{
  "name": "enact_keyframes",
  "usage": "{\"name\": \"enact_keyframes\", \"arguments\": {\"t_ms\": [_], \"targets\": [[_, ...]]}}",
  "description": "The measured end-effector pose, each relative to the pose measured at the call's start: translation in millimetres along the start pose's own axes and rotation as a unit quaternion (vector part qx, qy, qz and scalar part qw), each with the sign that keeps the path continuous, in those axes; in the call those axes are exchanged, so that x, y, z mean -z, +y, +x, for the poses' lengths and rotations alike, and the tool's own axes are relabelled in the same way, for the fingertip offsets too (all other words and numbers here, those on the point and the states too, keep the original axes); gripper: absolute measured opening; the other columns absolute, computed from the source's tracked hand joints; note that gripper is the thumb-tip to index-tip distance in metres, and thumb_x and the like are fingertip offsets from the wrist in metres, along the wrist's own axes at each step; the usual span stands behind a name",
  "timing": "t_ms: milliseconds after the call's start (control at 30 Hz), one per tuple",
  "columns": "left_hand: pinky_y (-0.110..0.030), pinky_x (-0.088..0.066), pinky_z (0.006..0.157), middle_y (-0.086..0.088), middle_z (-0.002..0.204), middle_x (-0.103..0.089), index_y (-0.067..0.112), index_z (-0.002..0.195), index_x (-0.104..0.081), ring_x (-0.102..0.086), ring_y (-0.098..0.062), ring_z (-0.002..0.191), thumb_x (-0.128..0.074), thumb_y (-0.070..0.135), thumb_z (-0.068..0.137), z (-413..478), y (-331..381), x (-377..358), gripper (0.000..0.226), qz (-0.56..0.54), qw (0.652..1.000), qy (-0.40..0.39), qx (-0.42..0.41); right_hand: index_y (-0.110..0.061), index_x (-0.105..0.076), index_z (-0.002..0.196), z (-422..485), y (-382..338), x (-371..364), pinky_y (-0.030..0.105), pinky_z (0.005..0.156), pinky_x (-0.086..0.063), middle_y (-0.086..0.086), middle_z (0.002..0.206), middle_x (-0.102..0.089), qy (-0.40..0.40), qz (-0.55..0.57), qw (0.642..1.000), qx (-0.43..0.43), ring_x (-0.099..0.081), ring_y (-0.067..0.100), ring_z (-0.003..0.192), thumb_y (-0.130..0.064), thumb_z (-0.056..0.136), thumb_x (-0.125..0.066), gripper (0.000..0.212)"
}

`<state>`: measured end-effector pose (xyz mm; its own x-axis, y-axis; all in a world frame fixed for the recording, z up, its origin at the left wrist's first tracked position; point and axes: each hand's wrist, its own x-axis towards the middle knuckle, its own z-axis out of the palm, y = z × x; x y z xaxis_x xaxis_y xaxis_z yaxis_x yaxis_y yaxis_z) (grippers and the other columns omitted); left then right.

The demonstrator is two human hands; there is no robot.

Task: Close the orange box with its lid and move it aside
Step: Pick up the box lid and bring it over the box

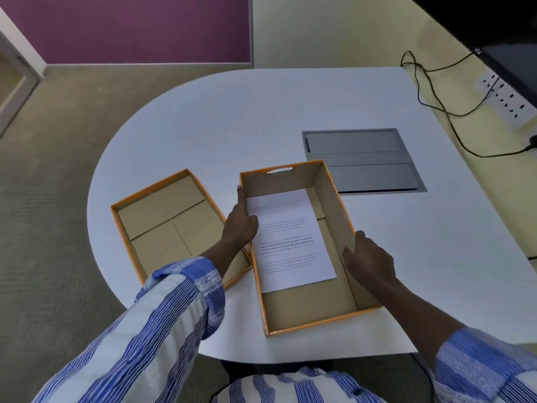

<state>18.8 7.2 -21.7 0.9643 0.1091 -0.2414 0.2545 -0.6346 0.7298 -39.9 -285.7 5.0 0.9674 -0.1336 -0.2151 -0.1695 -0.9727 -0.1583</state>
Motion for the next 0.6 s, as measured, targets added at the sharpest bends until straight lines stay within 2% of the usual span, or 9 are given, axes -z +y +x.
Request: {"name": "enact_keyframes", "arguments": {"t_ms": [67,167,300,600], "targets": [[-0.037,-0.05,0.076,-0.021,0.118,-0.064,0.022,0.16,0.011,-0.062,-0.032,0.091,-0.043,0.012,0.095,3.2,-2.9,0.2,0.085,0.009,1.0,-0.003,-0.006,-0.008,-0.047,0.112,-10.1,-3.7,-3.0,0.033,0.065,-0.043,0.012,0.103,-0.066,-0.004,0.01,1.0,-0.009,-0.067,0.032,0.088,-0.034,0.095,-0.053,0.031],[-0.034,-0.046,0.072,-0.021,0.114,-0.065,0.023,0.161,0.009,-0.061,-0.029,0.087,-0.042,0.013,0.096,6.9,-6.6,3.0,0.083,0.021,1.0,-0.004,-0.012,-0.008,-0.046,0.112,-24.3,-12.7,-6.9,0.035,0.066,-0.046,0.013,0.103,-0.065,-0.009,0.025,0.999,-0.024,-0.067,0.033,0.088,-0.034,0.095,-0.054,0.033],[-0.036,-0.049,0.076,-0.019,0.124,-0.063,0.024,0.161,0.009,-0.062,-0.027,0.091,-0.042,0.018,0.1,11.8,-13.0,8.3,0.079,0.031,0.999,-0.007,-0.028,-0.006,-0.043,0.117,-40.3,-25.8,-12.0,0.038,0.07,-0.05,0.014,0.106,-0.063,-0.016,0.043,0.998,-0.043,-0.066,0.034,0.09,-0.036,0.094,-0.056,0.039],[-0.036,-0.05,0.074,-0.02,0.126,-0.063,0.028,0.161,0.008,-0.063,-0.029,0.091,-0.04,0.021,0.1,22.7,-26.6,18.4,0.078,0.056,0.997,-0.023,-0.047,-0.009,-0.041,0.123,-63.2,-49.1,-27.8,0.028,0.06,-0.042,0.01,0.105,-0.063,-0.01,0.053,0.996,-0.068,-0.066,0.025,0.083,-0.052,0.091,-0.058,0.056]]}}
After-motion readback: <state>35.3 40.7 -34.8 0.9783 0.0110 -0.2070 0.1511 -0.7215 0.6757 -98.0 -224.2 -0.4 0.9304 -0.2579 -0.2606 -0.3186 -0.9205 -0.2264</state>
